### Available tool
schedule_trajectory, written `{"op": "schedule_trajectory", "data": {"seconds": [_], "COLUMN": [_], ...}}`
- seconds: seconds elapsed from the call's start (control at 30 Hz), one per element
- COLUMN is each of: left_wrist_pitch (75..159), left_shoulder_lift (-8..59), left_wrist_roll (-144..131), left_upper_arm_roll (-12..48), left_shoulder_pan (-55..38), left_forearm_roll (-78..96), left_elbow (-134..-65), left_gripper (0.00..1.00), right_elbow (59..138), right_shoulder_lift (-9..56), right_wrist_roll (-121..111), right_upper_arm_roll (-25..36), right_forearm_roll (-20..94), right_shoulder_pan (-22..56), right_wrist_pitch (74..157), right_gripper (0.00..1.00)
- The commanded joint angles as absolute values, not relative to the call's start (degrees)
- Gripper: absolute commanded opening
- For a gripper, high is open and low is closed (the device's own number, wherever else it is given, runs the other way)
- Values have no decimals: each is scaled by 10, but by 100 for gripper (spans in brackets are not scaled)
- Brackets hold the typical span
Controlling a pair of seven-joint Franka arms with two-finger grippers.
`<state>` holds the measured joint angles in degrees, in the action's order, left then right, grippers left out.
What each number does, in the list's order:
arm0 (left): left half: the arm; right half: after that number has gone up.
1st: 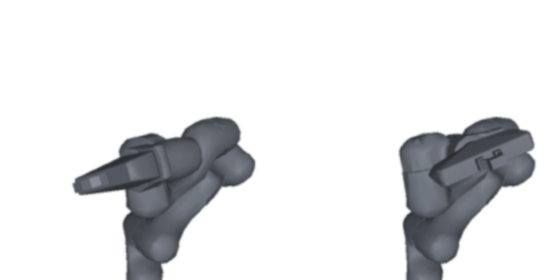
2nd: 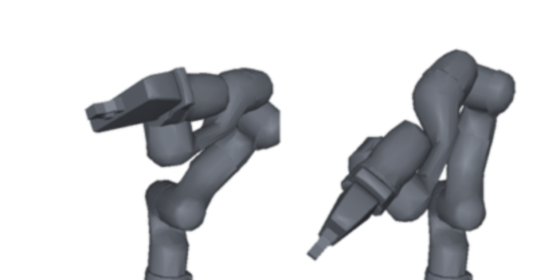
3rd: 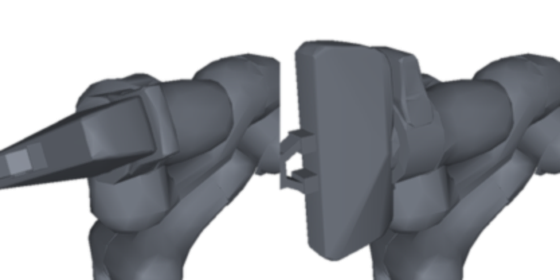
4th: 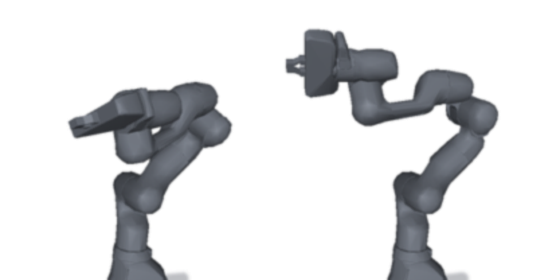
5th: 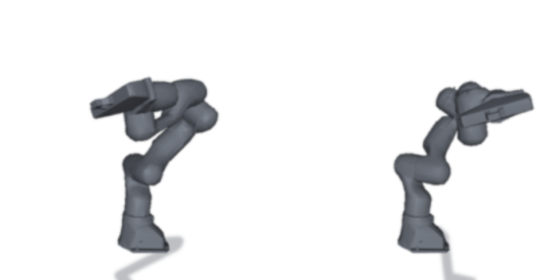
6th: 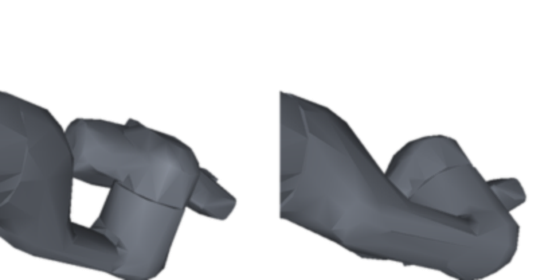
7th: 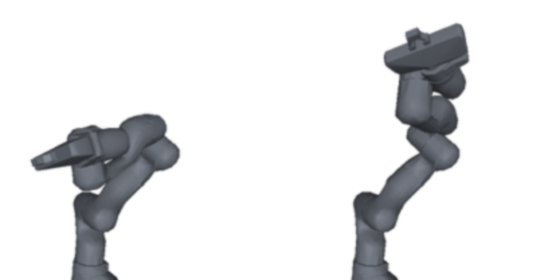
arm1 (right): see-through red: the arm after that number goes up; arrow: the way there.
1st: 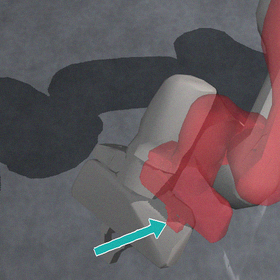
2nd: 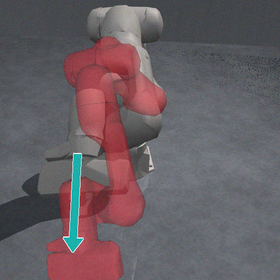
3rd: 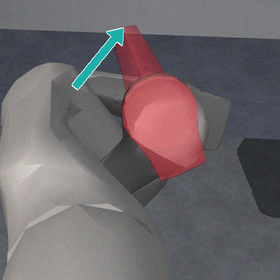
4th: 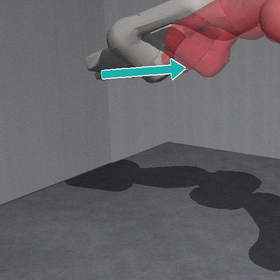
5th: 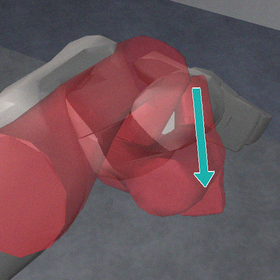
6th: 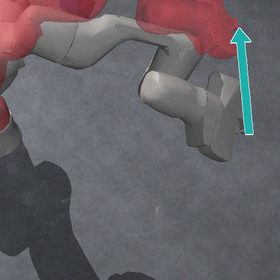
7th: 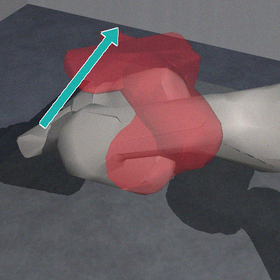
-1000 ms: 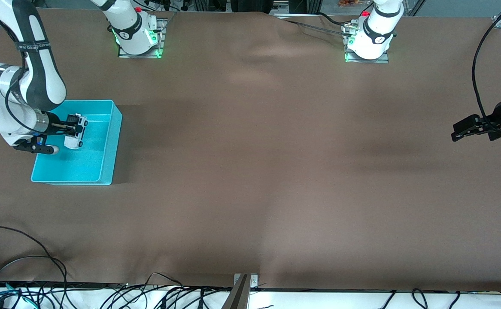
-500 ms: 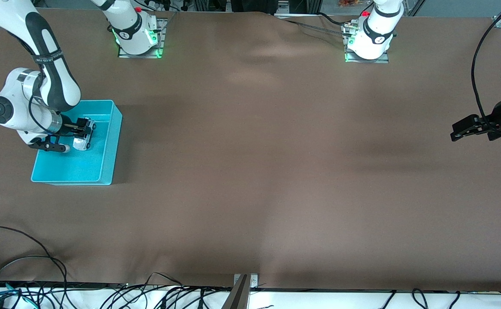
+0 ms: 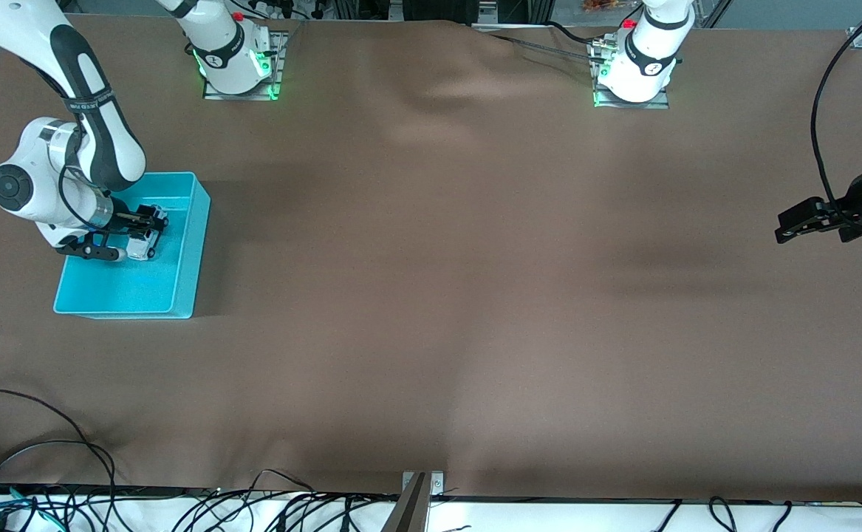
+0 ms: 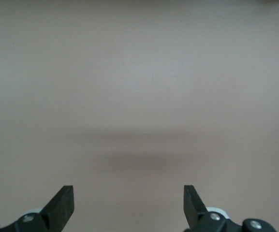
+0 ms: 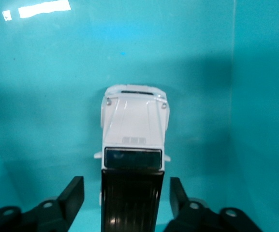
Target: Wind and store white jeep toy
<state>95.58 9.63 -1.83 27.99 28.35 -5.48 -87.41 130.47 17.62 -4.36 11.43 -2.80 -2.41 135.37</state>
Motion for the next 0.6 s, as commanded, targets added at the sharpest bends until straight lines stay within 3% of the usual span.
{"op": "schedule_trajectory", "data": {"seconds": [0.0,0.57], "left_wrist_pitch": [950,950], "left_shoulder_lift": [84,84], "left_wrist_roll": [-8,-8], "left_upper_arm_roll": [282,282], "left_shoulder_pan": [288,288], "left_forearm_roll": [-45,-45], "left_elbow": [-884,-884], "left_gripper": [100,100], "right_elbow": [1315,1271], "right_shoulder_lift": [125,27], "right_wrist_roll": [-38,114], "right_upper_arm_roll": [112,75], "right_forearm_roll": [-34,-33], "right_shoulder_pan": [-27,-25], "right_wrist_pitch": [1308,1250], "right_gripper": [100,100]}}
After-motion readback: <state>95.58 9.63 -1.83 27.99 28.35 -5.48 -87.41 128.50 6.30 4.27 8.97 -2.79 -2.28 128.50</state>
